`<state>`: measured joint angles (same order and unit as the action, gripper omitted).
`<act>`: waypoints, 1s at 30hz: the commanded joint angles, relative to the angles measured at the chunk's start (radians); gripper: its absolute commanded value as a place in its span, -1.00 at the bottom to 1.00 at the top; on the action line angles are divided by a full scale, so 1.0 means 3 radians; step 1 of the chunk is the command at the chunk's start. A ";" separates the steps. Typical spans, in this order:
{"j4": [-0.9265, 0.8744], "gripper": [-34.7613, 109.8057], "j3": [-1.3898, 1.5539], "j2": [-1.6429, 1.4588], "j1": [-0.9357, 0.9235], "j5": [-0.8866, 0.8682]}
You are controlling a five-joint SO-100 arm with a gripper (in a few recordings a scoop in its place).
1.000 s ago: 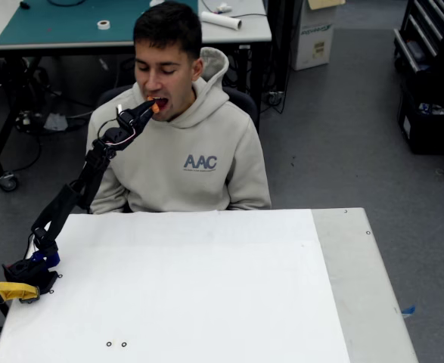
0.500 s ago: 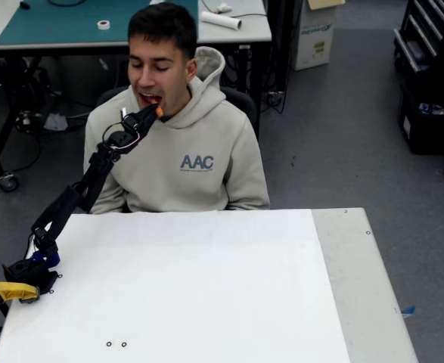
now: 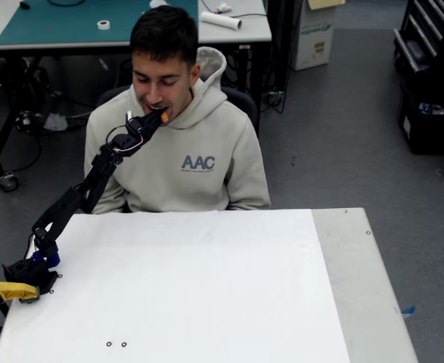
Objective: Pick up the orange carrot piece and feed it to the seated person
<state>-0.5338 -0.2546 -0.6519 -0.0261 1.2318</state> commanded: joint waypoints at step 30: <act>0.0031 -0.12 -0.0256 -0.0112 -0.0159 0.0015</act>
<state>-0.5338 -0.2546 -0.6504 -0.0291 1.2303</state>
